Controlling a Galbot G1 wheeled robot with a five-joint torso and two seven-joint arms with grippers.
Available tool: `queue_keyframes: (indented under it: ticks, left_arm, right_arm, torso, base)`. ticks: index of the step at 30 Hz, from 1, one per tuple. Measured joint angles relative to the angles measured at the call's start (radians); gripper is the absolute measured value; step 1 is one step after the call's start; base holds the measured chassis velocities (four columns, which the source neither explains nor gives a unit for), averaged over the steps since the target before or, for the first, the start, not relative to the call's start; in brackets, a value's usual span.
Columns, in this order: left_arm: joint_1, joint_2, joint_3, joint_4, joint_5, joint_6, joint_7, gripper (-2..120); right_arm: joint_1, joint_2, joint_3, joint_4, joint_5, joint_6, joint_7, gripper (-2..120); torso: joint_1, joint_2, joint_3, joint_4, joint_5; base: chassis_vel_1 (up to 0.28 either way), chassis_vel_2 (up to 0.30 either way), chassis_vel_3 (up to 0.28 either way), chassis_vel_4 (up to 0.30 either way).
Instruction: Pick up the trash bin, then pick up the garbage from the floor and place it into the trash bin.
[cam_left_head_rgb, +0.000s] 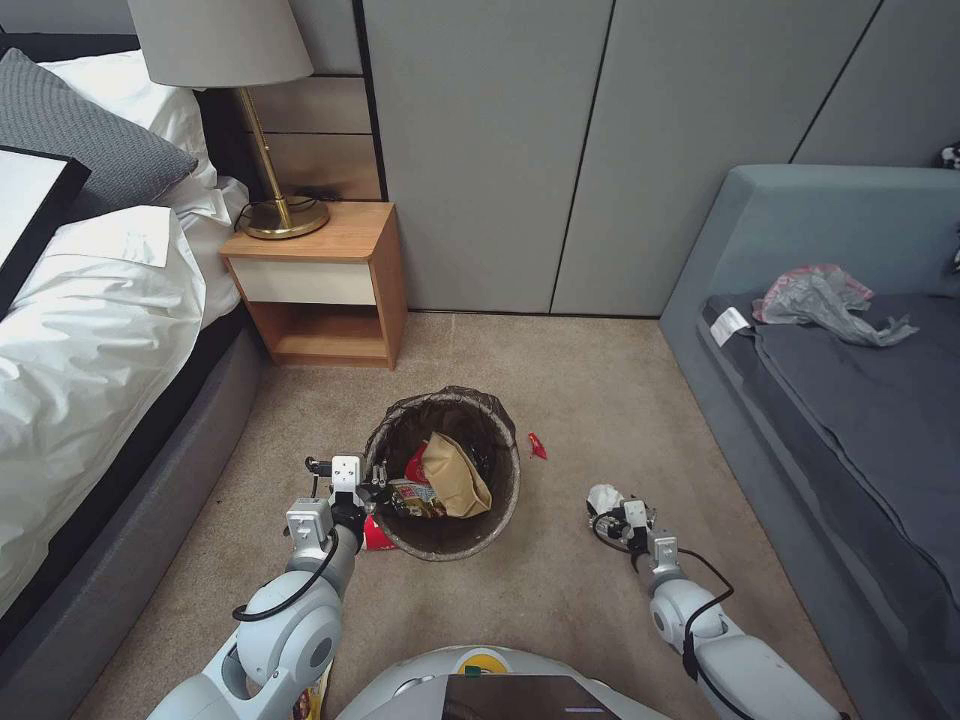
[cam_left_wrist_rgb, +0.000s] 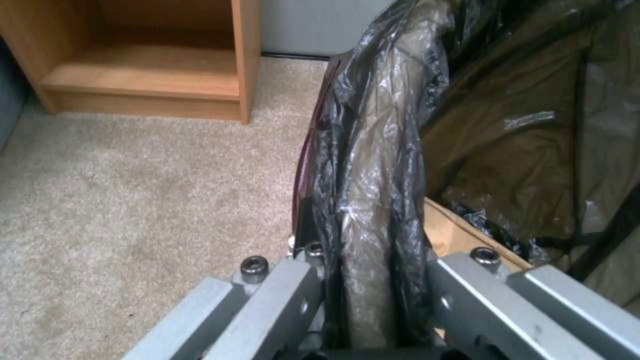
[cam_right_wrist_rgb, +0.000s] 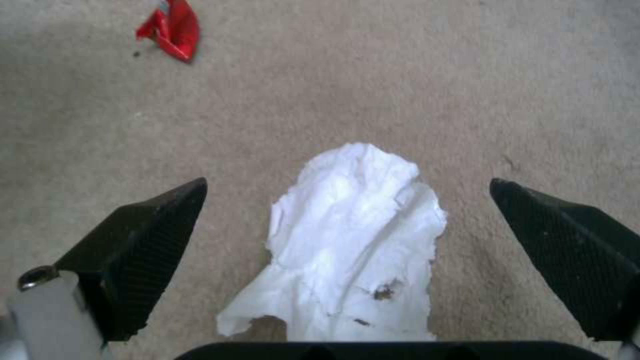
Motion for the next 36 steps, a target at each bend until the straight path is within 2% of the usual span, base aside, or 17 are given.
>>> queue_keyframes:
  ticks: [11, 36]
  left_arm:
    - [0.004, 0.004, 0.001, -0.008, -0.001, -0.001, 0.000, 2]
    - [-0.003, 0.005, -0.001, -0.007, -0.003, -0.003, 0.000, 2]
  right_arm:
    - [0.055, 0.053, 0.000, -0.108, -0.002, -0.011, 0.003, 100]
    - [0.075, 0.115, 0.000, -0.188, -0.021, -0.026, 0.007, 100]
  torso:
    - [0.000, 0.000, 0.000, 0.0001, 0.0001]
    - [0.000, 0.000, 0.000, 0.0000, 0.0000]
  base:
    - [0.000, 0.000, 0.000, 0.000]
    - [0.000, 0.000, 0.000, 0.000]
